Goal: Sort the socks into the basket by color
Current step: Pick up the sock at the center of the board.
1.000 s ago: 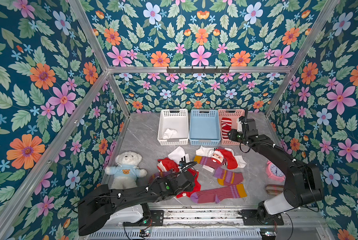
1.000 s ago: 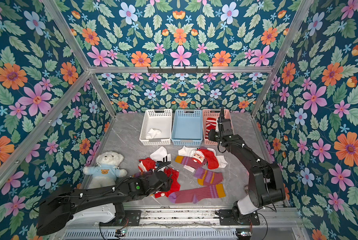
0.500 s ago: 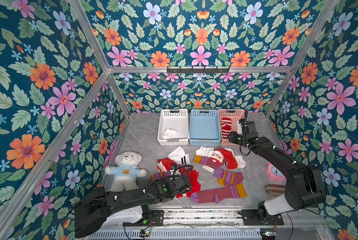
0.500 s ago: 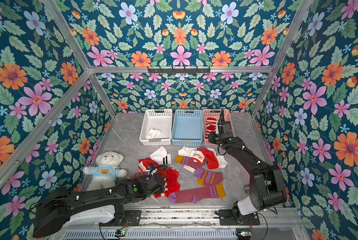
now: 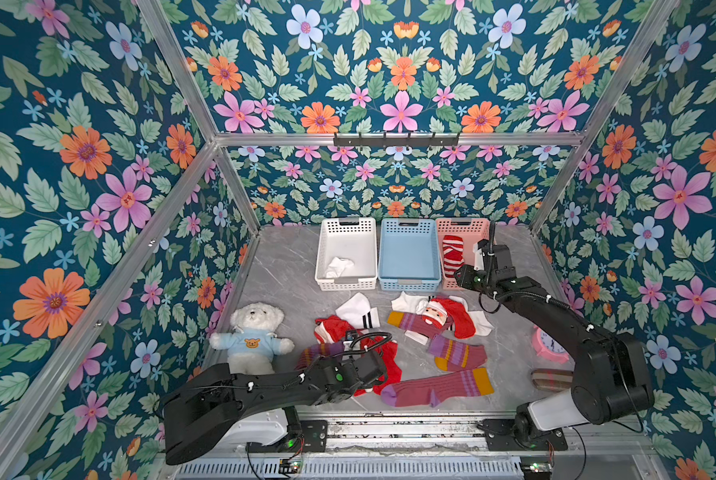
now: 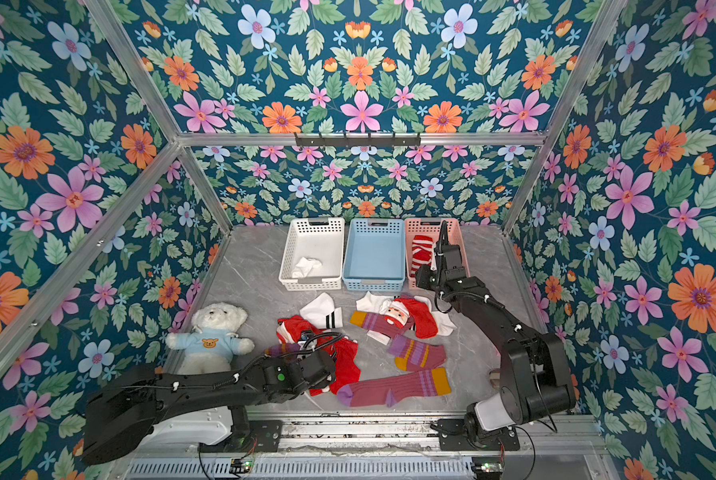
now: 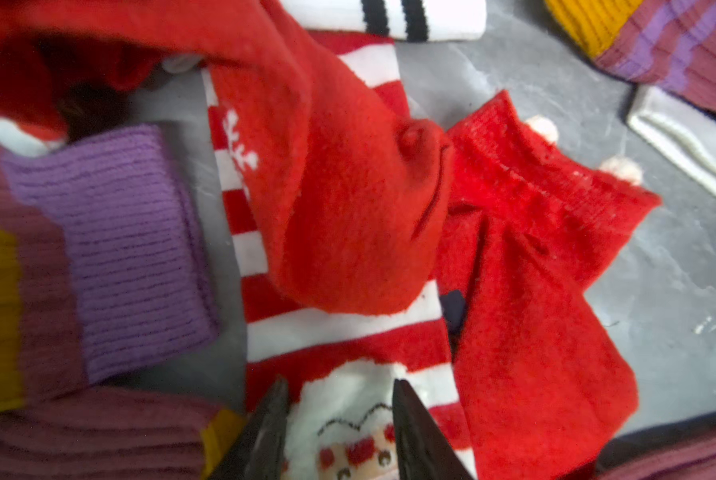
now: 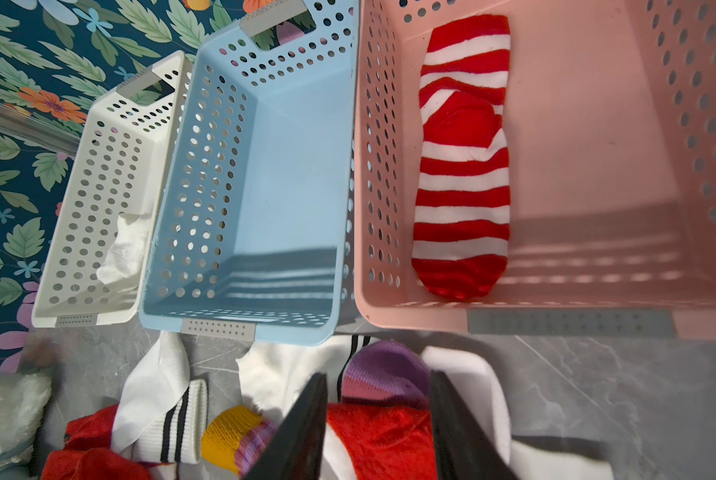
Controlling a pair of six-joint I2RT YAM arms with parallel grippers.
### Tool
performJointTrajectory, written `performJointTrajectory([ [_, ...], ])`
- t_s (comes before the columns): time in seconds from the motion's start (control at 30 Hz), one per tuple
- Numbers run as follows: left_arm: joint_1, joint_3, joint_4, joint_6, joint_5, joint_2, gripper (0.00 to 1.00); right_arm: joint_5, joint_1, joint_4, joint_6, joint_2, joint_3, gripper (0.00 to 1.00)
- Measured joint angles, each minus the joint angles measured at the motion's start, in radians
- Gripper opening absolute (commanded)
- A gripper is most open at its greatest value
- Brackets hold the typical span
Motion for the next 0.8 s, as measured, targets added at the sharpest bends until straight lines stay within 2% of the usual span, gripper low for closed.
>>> performJointTrajectory([
  [0.13, 0.0, -0.002, 0.01, 0.005, 0.004, 0.017, 0.3, 0.0, 0.0, 0.002, 0.0, -0.004, -0.01, 0.43],
  [0.37, 0.0, 0.019, 0.027, 0.013, 0.021, 0.047, 0.08, 0.001, 0.0, 0.004, 0.003, -0.014, -0.025, 0.43],
  [0.47, -0.001, 0.05, 0.026, 0.036, 0.025, 0.032, 0.02, 0.003, 0.0, 0.004, 0.003, -0.019, -0.027, 0.43],
  [0.8, 0.0, 0.301, -0.068, 0.175, -0.019, -0.079, 0.0, 0.003, 0.0, 0.014, 0.003, -0.04, -0.037, 0.43],
])
